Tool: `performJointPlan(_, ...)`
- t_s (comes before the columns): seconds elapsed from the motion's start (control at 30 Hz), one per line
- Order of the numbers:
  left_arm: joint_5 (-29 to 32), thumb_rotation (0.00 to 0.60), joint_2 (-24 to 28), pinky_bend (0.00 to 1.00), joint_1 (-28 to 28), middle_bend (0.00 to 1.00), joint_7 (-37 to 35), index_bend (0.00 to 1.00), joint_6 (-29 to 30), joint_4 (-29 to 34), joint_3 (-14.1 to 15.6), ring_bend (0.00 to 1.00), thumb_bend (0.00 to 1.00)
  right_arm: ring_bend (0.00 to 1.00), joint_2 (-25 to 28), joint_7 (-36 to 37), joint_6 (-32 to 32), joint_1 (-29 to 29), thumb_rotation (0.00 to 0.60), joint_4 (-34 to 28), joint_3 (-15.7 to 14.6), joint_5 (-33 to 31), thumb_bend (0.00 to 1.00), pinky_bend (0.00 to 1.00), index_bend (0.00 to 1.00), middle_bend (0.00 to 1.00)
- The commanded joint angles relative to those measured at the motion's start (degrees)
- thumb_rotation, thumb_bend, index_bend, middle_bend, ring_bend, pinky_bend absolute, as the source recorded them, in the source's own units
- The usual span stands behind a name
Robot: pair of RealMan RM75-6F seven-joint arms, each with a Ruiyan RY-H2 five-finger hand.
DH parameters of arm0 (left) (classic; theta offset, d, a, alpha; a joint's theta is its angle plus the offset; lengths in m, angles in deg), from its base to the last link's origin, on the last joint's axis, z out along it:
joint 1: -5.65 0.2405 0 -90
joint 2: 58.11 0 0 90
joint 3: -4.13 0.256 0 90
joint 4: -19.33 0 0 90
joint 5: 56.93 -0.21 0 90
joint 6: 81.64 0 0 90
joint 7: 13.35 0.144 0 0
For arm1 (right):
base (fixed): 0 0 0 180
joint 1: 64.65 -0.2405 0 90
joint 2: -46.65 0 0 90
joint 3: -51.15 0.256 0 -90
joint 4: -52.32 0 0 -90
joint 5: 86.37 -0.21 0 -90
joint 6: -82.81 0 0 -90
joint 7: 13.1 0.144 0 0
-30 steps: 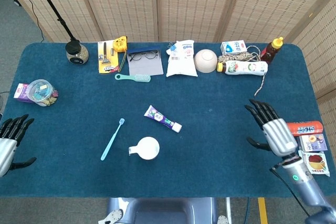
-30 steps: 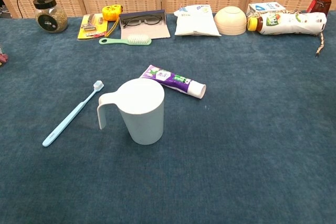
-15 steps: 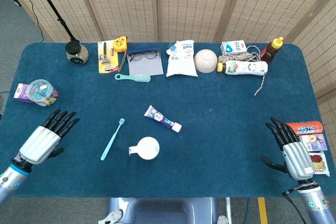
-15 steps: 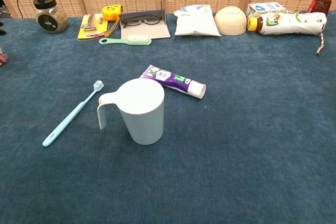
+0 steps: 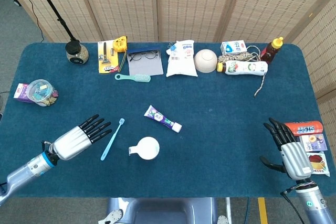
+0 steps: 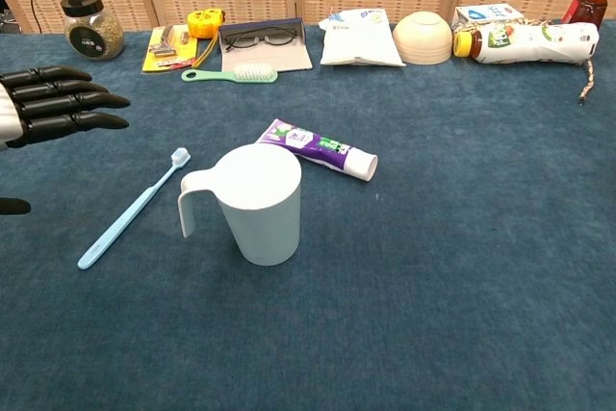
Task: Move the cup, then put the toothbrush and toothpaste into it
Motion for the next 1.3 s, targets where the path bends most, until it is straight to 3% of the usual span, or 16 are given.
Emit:
performJointPlan(0.03,-0.4,0.6,-1.1,0.0,-2.7,0.0,1.0,0.0,-3.0,-0.3,1.1,0.0,0.1,0.0,0.0,-0.4,0.2,0.1,0.6,-0.3,0.2,0.2,0.24,0.07,0.0,0.0)
performJointPlan(0.2,-0.7,0.6,-1.6,0.01,-5.3,0.0,3.3,0.01,-6.0,0.5,2.1,0.0,0.19,0.0,0.3,-0.3,0.0,0.5,0.6,-0.7,0.5,0.6,0.24,0.07,0.0,0.0)
performJointPlan(0.37,-0.4,0.6,-2.6,0.02,-7.0,0.0,5.7,0.11,-8.7,0.3,3.1,0.0,0.27,0.0,0.5,0.0,0.1,0.7,0.6,-0.9,0.9,0.8,0.24,0.07,0.0,0.0)
performJointPlan(1.0,0.5,0.6,-5.0,0.05,-9.5,0.0,11.5,0.29,-11.8,1.6,5.1,0.0,0.32,0.0,0.8,1.5,0.2,1.1,0.6,-0.8,1.7,1.2,0.24,0.07,0.0,0.0)
performJointPlan(1.3,1.4,0.6,-8.0,0.05,-8.9,0.0,12.4,0.38,-10.1,-2.0,5.9,0.0,0.32,0.0,1.0,1.8,-0.1,1.4,0.6,-0.9,2.0,1.8,0.24,0.07,0.0,0.0)
